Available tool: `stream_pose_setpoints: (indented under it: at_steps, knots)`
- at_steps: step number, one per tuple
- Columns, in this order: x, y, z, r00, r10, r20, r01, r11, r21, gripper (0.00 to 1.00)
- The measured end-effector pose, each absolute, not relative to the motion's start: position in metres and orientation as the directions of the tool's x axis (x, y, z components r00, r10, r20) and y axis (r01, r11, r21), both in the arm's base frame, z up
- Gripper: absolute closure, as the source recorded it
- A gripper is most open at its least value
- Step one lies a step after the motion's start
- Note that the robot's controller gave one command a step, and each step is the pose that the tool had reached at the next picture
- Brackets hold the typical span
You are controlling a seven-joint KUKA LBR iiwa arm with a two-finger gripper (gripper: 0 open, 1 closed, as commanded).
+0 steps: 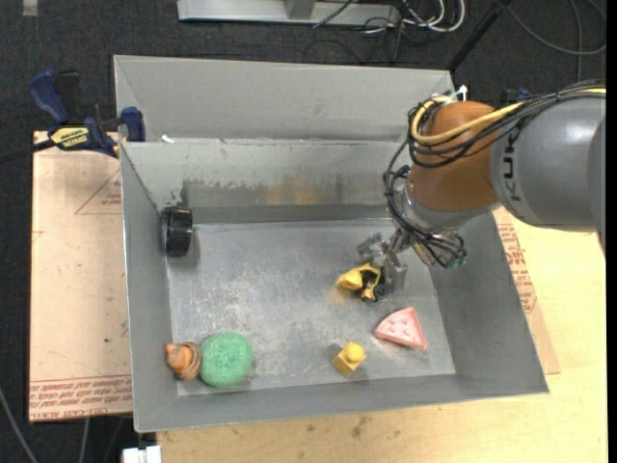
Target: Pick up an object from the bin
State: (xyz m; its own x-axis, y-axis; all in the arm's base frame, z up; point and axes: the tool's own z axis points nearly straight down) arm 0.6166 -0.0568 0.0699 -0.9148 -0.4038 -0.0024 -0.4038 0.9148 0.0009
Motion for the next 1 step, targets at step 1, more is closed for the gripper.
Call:
stream_pose_setpoints:
  at_steps: [1]
  knots:
    - [0.6242, -0.0345, 0.2348, -0.909, -0.416, -0.009, -0.416, 0.91, -0.003, 1.0]
